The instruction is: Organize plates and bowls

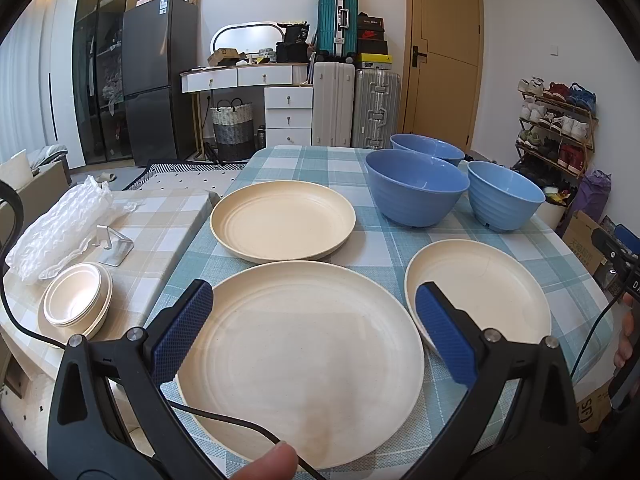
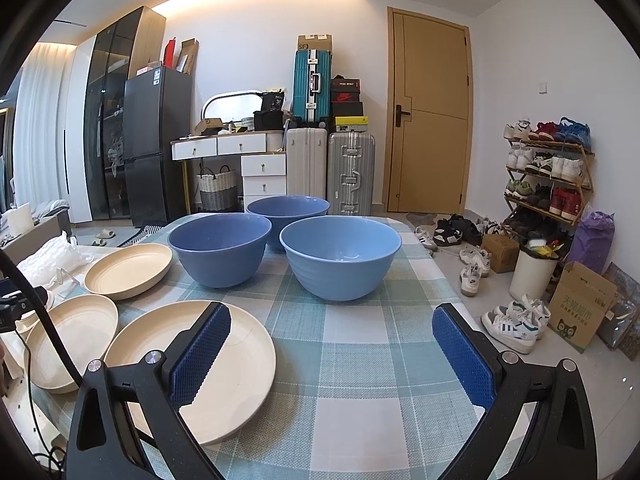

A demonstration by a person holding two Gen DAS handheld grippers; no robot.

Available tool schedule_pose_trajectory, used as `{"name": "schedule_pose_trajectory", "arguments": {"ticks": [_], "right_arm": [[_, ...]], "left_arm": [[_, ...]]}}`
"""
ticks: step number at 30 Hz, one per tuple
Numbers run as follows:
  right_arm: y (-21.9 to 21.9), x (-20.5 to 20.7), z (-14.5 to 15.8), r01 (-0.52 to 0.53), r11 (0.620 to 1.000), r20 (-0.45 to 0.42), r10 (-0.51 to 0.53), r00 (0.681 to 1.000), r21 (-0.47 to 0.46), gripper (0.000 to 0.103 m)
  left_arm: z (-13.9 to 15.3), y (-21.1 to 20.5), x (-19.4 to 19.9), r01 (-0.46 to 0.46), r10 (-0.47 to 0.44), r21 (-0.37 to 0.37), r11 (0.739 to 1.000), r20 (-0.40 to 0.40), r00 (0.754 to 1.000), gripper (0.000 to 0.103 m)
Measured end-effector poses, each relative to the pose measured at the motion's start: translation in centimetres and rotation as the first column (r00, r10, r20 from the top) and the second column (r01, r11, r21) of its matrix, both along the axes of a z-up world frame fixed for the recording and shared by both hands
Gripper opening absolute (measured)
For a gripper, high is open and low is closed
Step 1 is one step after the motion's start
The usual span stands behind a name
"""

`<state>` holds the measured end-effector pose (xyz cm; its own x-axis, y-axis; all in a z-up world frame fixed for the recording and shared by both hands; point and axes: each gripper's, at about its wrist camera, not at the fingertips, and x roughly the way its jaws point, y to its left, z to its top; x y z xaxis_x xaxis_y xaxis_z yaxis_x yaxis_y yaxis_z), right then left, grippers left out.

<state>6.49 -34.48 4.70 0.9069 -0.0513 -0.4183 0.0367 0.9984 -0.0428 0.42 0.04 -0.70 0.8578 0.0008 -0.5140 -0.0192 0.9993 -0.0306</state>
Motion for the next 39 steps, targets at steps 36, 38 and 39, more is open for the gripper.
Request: {"name": "schedule_pose_trajectory", "arguments": {"ticks": [36,38,39], "right_arm": [[-0.1,0.0,0.4,-0.008,1.000,0.003,0.008,1.000,-0.004,0.103],[0.0,0.1,0.6,-0.016,1.000,0.005,0.016,1.000,-0.006,0.103],[0.1,0.2,0.7,-0.023,1.000,0.007,0.023,1.000,-0.005,0.103]], "left_arm": [[-0.2,0.2,0.2,-0.005,0.005,0.002,1.000,-0.006,1.000,0.101],[-0.7,1.1,0.2,-0.011,0.011,0.003,1.000,-0.007,1.000,0.101],[-0.8,1.3,0.1,-0.016,0.016,0.000,1.000,-0.004,1.000,0.101]]}}
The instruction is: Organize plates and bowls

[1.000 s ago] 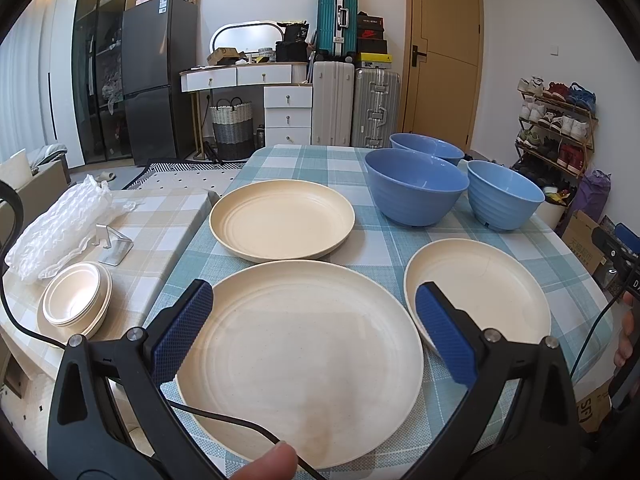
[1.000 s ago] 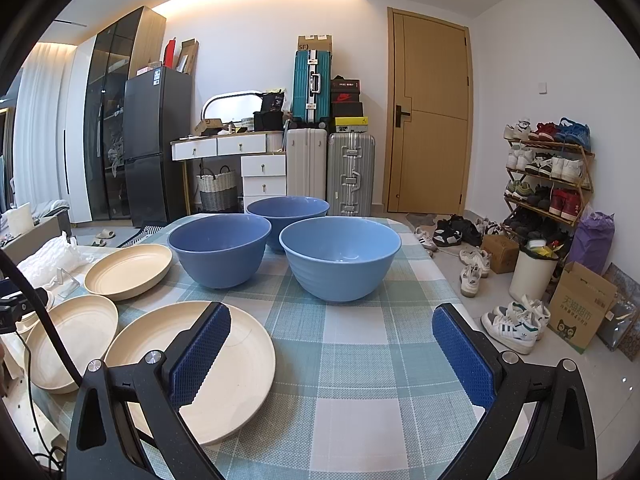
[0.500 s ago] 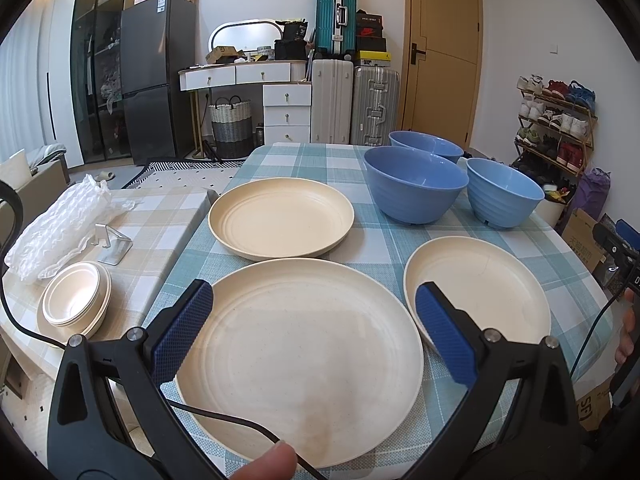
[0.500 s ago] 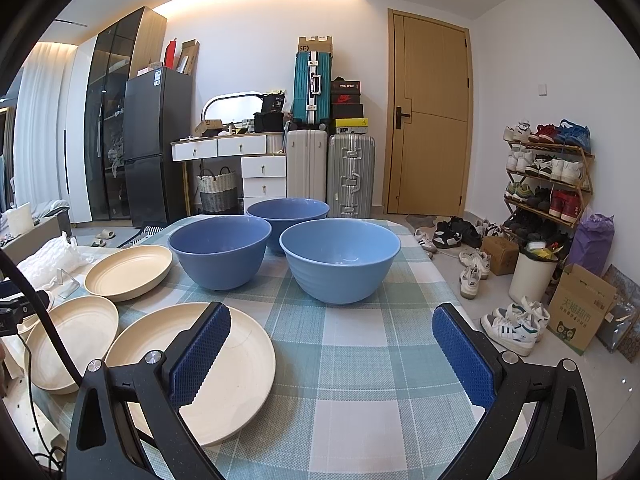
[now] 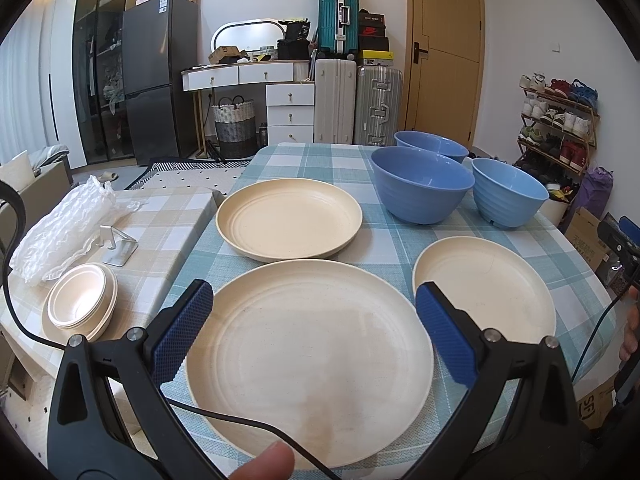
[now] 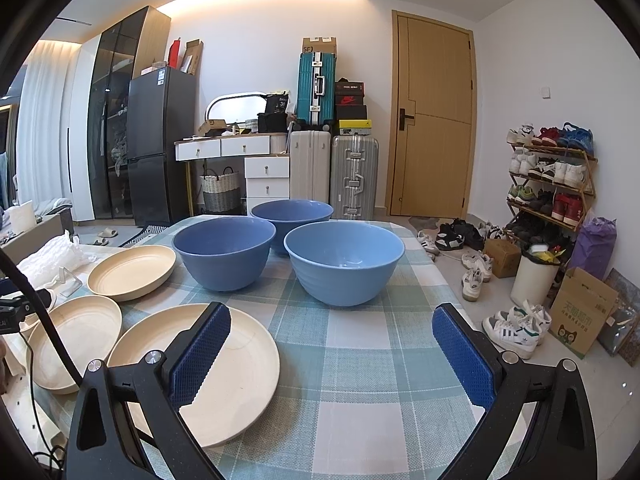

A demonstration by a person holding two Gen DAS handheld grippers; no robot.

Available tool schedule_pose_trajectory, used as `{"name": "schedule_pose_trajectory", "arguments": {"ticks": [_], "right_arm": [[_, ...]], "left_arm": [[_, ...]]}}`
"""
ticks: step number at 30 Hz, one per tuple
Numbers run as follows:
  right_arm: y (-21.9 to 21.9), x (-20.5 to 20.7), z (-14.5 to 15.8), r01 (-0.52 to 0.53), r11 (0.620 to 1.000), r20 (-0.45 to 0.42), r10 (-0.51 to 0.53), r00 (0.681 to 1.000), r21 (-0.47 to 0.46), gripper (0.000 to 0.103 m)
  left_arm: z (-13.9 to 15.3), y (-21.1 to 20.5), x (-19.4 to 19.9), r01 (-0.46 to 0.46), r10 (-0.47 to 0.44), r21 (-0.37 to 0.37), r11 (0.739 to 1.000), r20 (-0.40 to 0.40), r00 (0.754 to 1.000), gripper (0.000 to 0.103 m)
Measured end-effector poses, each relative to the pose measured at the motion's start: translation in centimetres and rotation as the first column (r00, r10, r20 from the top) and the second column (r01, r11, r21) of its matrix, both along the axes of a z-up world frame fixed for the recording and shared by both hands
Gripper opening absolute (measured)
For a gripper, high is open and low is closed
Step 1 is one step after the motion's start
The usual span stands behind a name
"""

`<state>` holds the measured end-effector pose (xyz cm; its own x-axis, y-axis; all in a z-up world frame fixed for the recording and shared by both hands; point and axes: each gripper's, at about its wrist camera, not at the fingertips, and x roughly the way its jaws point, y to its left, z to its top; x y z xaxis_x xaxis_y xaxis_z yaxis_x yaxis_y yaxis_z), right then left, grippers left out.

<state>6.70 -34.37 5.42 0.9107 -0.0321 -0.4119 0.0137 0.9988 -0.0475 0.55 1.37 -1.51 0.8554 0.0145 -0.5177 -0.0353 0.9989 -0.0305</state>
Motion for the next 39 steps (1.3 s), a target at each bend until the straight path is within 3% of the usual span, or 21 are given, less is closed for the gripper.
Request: {"name": "schedule_pose_trajectory", "arguments": {"ticks": [11,22,26,32,39], "right_arm": [[2.8,0.9,0.8,-0.147,0.989,0.014,0.146,0.989,0.023,0.103],[9.8,2.7,1.7,-0.312,0.949,0.027,0.313,0.949,-0.032,0.103],[12.1,4.0,1.6,-0.363,0.932,-0.004,0.363,0.932,-0.021,0.103],[14.6,6.7,0.9,-0.436,0.896,-0.076,0.442,0.894,0.080,0.103],[19.8,10.0,0.1,-0.475,0.879,-0.162,0.474,0.866,0.030,0.103]], "left_arm": [[0.8,4.8,-1.0,-0.083,0.083,-0.052,0.995,-0.013,0.996,0.101],[1.7,11.0,-1.9,-0.200,0.199,-0.068,0.977,-0.031,0.980,0.101],[2.0,13.0,-2.0,-0.228,0.225,-0.074,0.971,-0.045,0.973,0.101],[2.6,15.0,-0.9,-0.217,0.211,-0.106,0.970,-0.072,0.975,0.101],[2.5,17.1,2.3,-0.193,0.177,-0.116,0.974,-0.136,0.975,0.101]]}}
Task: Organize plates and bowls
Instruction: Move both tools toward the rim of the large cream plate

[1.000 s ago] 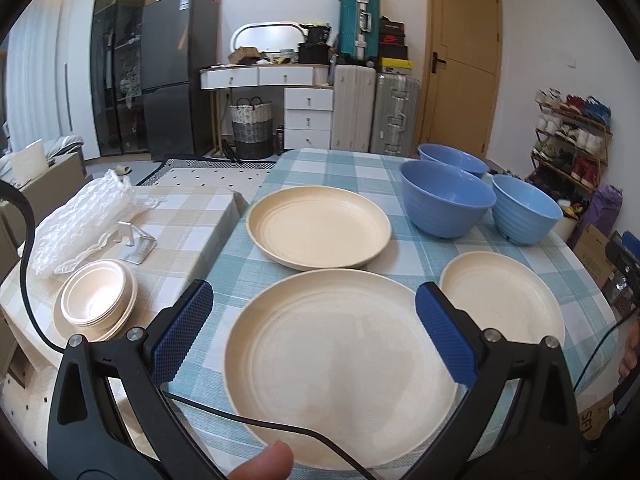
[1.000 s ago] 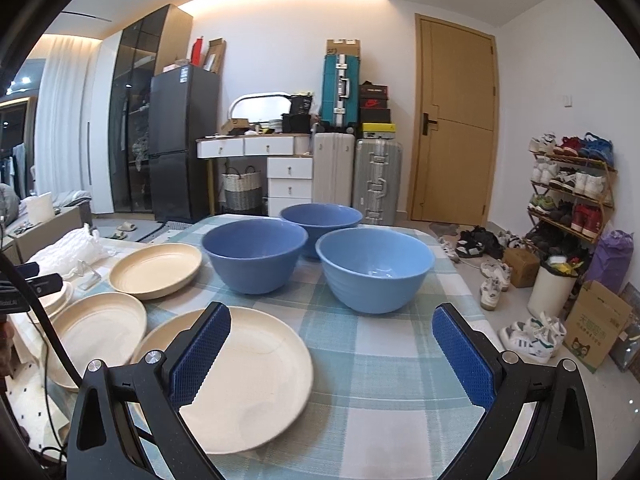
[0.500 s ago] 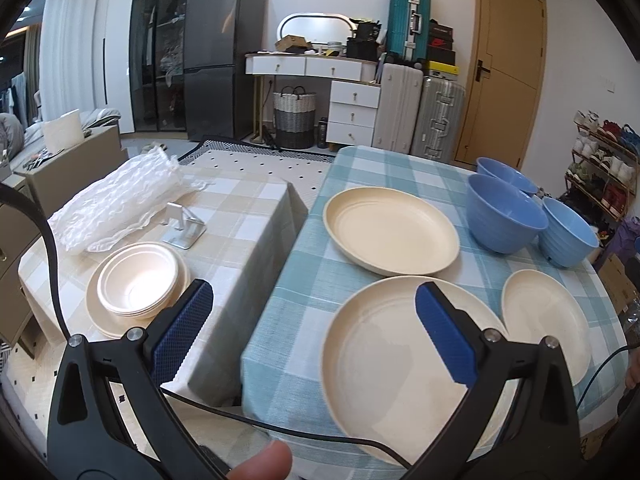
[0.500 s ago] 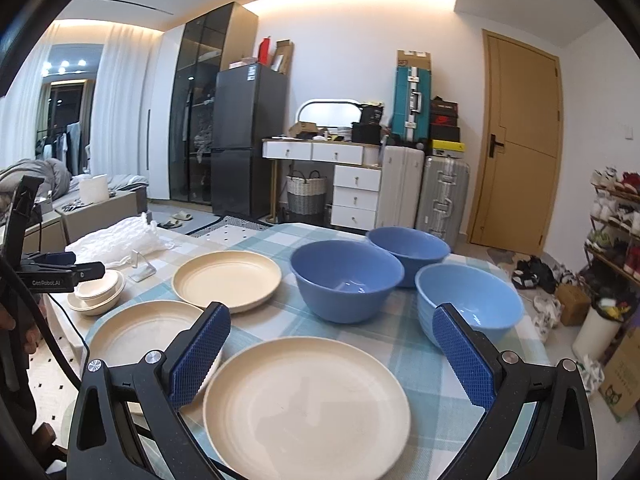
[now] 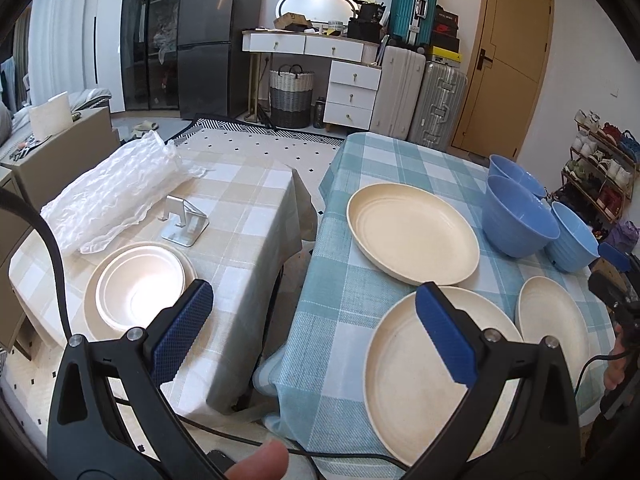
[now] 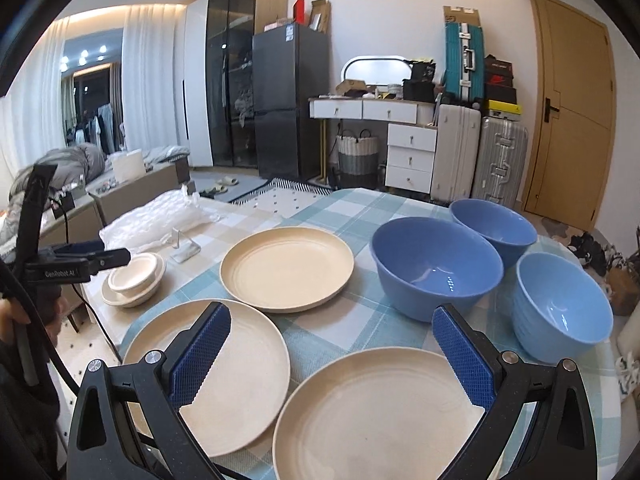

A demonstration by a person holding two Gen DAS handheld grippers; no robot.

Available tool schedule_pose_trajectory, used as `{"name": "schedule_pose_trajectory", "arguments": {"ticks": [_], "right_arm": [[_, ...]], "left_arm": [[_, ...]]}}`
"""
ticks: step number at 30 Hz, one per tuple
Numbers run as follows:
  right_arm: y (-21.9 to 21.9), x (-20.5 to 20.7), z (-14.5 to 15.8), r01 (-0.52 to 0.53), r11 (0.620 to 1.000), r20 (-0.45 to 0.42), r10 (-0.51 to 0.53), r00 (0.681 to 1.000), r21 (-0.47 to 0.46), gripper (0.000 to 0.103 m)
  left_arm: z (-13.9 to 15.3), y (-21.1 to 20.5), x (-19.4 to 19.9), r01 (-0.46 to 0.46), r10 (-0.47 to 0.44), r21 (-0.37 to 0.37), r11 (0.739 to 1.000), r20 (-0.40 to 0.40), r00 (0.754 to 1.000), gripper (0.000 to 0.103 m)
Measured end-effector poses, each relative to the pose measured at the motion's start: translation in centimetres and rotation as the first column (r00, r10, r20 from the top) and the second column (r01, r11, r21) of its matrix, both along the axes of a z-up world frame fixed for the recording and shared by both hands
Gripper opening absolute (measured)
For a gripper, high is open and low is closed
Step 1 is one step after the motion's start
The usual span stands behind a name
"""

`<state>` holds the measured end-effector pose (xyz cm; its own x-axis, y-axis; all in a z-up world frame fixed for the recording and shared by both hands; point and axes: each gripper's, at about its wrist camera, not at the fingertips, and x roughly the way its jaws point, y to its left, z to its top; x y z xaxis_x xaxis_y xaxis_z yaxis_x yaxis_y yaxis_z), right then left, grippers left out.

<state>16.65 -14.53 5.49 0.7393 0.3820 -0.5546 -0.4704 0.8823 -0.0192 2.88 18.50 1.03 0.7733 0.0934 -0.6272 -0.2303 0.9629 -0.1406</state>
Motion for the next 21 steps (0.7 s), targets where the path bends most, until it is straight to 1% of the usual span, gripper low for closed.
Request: {"name": "schedule_pose_trajectory", "arguments": {"ticks": [3,6,14,16,18,21], "right_arm": [[1.9,1.0,-0.2,-0.021,0.999,-0.011,0.020,1.000,-0.030,0.103],[3.1,2.2,-0.5,-0.037,0.999,-0.036,0.035,0.999,-0.038,0.103],[5.1,4.9,-2.1,-0.036,0.998,-0.136,0.028,0.990,-0.051,0.103],[5.2,5.6,-2.4,-0.018,0.999,-0.176,0.009,0.984,-0.050,0.103],[5.4,6.0,-2.6,-0.022,0.999,-0.202,0.014,0.979,-0.038,0.103],[5.7,6.3,-2.5,-0.015,0.999,-0.194,0.004,0.981,-0.052,0.103]], "left_arm": [[0.1,0.4,1.4,0.005,-0.005,0.003,1.000,-0.008,1.000,0.101],[-0.1,0.6,3.3,0.006,-0.005,0.019,1.000,-0.022,1.000,0.101],[-1.2,-0.5,8.4,0.046,-0.043,0.039,0.998,-0.065,0.997,0.101],[-1.8,-0.8,8.9,0.051,-0.049,0.035,0.998,-0.075,0.996,0.101],[-2.1,-1.0,9.4,0.050,-0.047,0.033,0.998,-0.078,0.996,0.101],[-2.5,-1.0,10.2,0.058,-0.057,0.011,0.998,-0.080,0.995,0.101]]}}
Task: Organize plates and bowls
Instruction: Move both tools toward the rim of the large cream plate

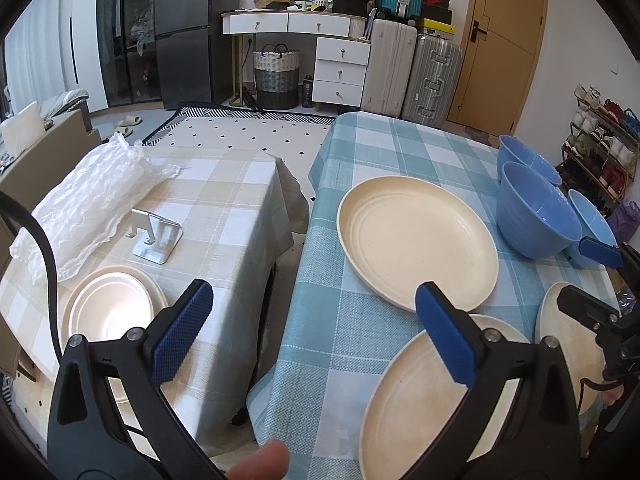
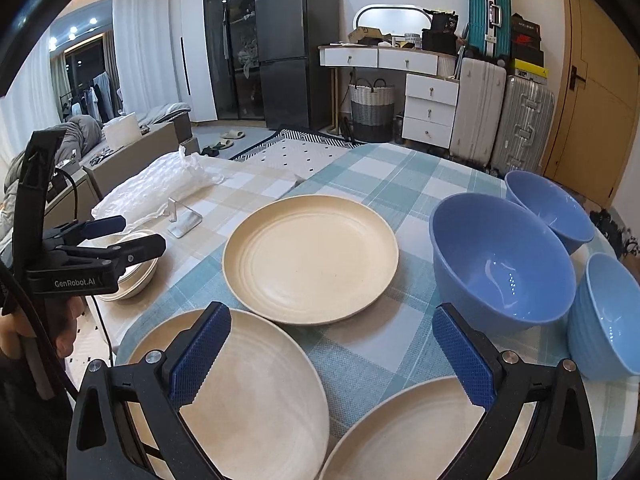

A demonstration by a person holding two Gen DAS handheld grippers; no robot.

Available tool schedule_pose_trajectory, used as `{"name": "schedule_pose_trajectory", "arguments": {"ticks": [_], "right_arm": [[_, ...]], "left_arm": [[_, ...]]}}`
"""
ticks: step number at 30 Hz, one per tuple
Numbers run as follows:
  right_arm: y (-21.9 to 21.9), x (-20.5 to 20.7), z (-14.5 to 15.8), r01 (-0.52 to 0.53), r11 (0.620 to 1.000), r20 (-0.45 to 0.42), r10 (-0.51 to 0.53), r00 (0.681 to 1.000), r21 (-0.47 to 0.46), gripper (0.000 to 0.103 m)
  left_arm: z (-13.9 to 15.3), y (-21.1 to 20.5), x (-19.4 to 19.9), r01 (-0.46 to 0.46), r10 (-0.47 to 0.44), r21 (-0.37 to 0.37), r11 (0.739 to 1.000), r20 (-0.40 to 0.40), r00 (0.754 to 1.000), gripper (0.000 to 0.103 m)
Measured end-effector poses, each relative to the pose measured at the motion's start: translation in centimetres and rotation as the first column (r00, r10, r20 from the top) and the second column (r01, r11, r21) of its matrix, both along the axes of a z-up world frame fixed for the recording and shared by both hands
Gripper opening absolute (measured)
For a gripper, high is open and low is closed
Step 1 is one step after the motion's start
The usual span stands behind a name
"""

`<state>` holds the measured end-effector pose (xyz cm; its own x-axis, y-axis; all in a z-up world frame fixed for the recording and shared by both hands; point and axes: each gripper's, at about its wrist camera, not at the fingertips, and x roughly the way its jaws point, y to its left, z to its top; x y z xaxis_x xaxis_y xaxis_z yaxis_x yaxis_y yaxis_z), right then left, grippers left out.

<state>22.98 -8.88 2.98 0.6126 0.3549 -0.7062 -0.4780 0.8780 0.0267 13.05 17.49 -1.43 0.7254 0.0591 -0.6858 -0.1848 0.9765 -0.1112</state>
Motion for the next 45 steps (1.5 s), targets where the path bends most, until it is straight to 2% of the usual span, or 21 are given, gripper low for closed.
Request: {"name": "schedule_pose_trajectory", "arguments": {"ticks": [6,14,19,30,35,42,45], "right_arm": [[0.3,1.2,-0.3,0.014,1.000,-0.047,-0.014,0.999,0.011,0.103],[-0.1,3.5,-2.4,0.042,0.996,-0.224,-0.024,0.974,0.074,0.103],[-0.5,4.6,-2.8,0.079,0.993,-0.262,-0.054,0.963,0.086,0.103],[0.0,7.2,-4.4,0.129,0.984,-0.373,-0.073,0.925,0.126,0.103],[-0.3,8.8,-5.4,0.173,0.975,-0.419,-0.101,0.902,0.140,0.103],[0.5,10.0,-6.4,0.189,0.977,-0.431,-0.127,0.893,0.103,0.102],[0.6,10.2,-6.8,0.201,0.973,-0.454,-0.130,0.882,0.113,0.099]], "left_arm": [[-1.4,-0.1,2.1,0.003,-0.005,-0.029,1.000,-0.038,0.999,0.101],[-3.0,-0.8,4.8,0.020,-0.025,-0.059,0.998,-0.070,0.997,0.101],[-3.8,-1.0,6.5,0.030,-0.036,-0.069,0.997,-0.095,0.995,0.101],[-5.7,0.0,8.9,0.024,-0.049,-0.165,0.986,-0.146,0.988,0.100],[-5.8,0.4,9.5,0.024,-0.051,-0.184,0.983,-0.146,0.988,0.100],[-6.2,0.8,10.4,0.025,-0.058,-0.200,0.979,-0.162,0.985,0.092],[-6.2,0.8,10.9,0.028,-0.061,-0.200,0.979,-0.160,0.985,0.091]]}}
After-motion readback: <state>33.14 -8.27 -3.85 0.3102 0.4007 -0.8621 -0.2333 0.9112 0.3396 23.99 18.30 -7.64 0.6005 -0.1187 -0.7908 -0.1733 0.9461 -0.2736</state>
